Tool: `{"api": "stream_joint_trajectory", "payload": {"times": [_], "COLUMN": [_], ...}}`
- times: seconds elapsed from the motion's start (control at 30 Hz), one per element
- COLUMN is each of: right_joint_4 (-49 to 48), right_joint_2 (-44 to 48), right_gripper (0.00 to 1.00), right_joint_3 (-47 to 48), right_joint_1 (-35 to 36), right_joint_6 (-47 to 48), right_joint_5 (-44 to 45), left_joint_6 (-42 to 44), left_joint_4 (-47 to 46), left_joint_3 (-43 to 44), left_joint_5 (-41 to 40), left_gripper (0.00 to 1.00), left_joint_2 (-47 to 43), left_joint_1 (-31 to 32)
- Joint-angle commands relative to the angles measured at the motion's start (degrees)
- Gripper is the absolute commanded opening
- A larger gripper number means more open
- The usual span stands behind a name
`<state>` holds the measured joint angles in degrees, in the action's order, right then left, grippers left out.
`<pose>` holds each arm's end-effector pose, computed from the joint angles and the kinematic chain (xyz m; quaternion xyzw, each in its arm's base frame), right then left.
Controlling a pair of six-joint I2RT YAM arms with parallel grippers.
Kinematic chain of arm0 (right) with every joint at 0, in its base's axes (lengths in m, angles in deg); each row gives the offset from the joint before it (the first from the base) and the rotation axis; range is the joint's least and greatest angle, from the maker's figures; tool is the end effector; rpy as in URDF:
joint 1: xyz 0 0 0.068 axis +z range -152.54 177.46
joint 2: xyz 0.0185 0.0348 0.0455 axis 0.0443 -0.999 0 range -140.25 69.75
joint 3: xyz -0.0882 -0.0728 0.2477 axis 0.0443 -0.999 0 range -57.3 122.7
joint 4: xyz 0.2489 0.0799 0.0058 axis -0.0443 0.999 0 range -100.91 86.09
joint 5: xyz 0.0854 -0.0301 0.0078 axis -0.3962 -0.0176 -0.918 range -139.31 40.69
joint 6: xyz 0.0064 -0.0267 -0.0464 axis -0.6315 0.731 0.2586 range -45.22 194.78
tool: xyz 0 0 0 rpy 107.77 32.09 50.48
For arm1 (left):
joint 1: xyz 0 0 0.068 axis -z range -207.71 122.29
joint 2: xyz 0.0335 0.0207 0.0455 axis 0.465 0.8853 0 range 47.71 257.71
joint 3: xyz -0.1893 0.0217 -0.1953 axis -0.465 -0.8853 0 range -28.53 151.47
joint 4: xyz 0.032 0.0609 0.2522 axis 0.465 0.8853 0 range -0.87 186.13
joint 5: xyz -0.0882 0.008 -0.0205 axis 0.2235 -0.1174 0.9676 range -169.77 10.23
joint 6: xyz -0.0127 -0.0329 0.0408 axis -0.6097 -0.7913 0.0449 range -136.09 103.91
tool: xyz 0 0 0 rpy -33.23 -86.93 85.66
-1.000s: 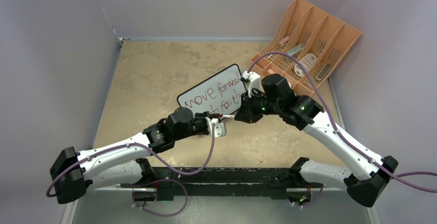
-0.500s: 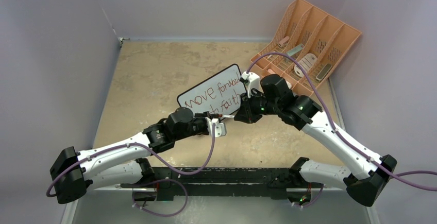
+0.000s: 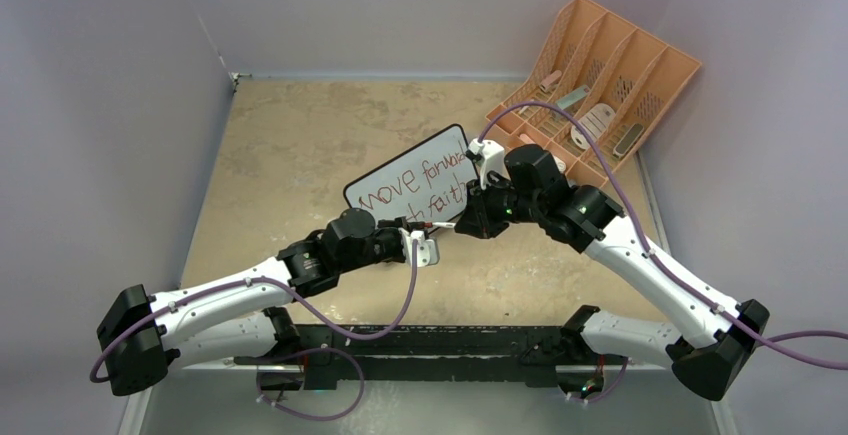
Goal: Write a sentence on the whiteboard
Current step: Close the whiteboard marker at the center of the board.
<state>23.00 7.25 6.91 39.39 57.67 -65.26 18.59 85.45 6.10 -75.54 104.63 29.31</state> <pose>0.1666 0.1629 0.3573 -0.2518 0.8323 0.3415 0.3566 0.1225 -0.1936 0.2624 0.5973 0.5498 -0.1425 0.5662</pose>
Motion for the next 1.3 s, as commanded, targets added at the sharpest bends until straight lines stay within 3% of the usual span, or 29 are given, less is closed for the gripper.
{"api": "stream_joint_trajectory", "payload": {"times": [0.0, 0.3, 0.67, 0.9, 1.1, 1.27], "right_joint_4": [-1.85, -2.06, -5.61, -7.22, -12.58, -25.29], "right_joint_2": [0.85, 1.17, -0.39, -3.33, -2.95, 1.95], "right_gripper": [0.0, 0.0, 0.0, 0.0, 0.0, 0.0], "right_joint_3": [-0.11, -2.09, -3.39, -3.9, -5.63, -13.37], "right_joint_1": [-0.26, -0.27, -0.21, -0.21, -0.23, -0.27], "right_joint_6": [-0.28, -0.62, -0.63, 1.78, 0.22, -2.33], "right_joint_5": [-1.72, -4.31, -8.36, -9.86, -9.65, -9.39], "left_joint_6": [-0.28, -1.43, -1.41, 1.7, 4.73, 7.56], "left_joint_4": [-1.23, -2.35, -1.51, 0.47, 5.09, 9.86], "left_joint_3": [2.91, 2.9, 5.07, 8.88, 13.28, 17.29], "left_joint_5": [1.15, 2.01, 8.66, 9.88, 9.69, 8.99], "left_gripper": [0.0, 0.0, 0.0, 0.0, 0.0, 0.0], "left_joint_2": [-0.84, -1.55, -2.26, -1.38, -0.01, 0.67], "left_joint_1": [-0.05, -0.12, 0.1, 0.86, 1.68, 1.95]}}
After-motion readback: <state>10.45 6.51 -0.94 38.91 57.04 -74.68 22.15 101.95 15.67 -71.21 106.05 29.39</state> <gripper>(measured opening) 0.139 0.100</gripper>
